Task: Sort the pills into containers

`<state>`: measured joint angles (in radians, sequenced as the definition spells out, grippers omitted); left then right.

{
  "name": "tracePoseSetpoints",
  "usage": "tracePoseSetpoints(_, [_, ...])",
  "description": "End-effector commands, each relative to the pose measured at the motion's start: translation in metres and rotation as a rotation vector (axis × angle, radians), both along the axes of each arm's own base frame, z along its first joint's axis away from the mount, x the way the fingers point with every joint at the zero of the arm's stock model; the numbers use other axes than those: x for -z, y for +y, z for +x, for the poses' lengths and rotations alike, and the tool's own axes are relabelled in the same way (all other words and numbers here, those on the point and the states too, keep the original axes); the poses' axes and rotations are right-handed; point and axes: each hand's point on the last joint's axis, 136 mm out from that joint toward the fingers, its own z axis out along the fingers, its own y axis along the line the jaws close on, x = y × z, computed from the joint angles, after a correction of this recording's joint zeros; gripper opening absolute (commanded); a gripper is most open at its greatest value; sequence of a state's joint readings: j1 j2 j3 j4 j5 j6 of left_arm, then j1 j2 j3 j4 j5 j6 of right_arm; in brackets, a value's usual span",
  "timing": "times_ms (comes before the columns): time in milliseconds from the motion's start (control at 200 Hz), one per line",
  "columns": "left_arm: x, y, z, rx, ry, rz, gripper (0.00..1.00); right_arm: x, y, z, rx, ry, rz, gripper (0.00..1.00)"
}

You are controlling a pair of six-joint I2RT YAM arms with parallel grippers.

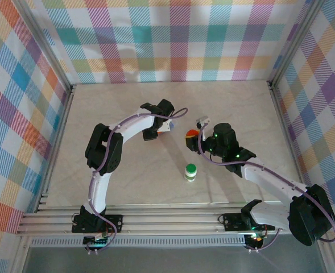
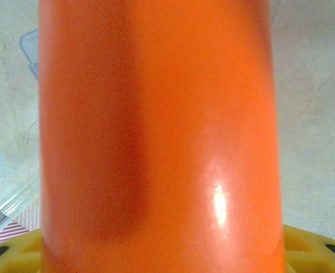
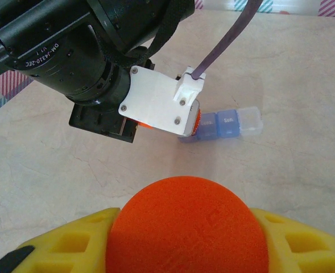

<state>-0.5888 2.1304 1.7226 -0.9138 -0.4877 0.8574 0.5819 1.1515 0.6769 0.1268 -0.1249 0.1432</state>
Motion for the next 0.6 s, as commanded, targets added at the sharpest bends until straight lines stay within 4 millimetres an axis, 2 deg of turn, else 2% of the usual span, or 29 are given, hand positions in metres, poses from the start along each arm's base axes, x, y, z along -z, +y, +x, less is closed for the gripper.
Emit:
tracePoseSetpoints(0, [-0.016,0.000,-0.007,0.014,-0.007,-0.011,0.00,-0.013,0.005,0.004,-0.010,-0.013,0.032,0.27])
tracePoseSetpoints(595, [-0.018,0.010,-0.006,-0.097,-0.009,-0.167,0.00,-0.011,0.007,0.004,-0.020,0.001,0.035,0.27])
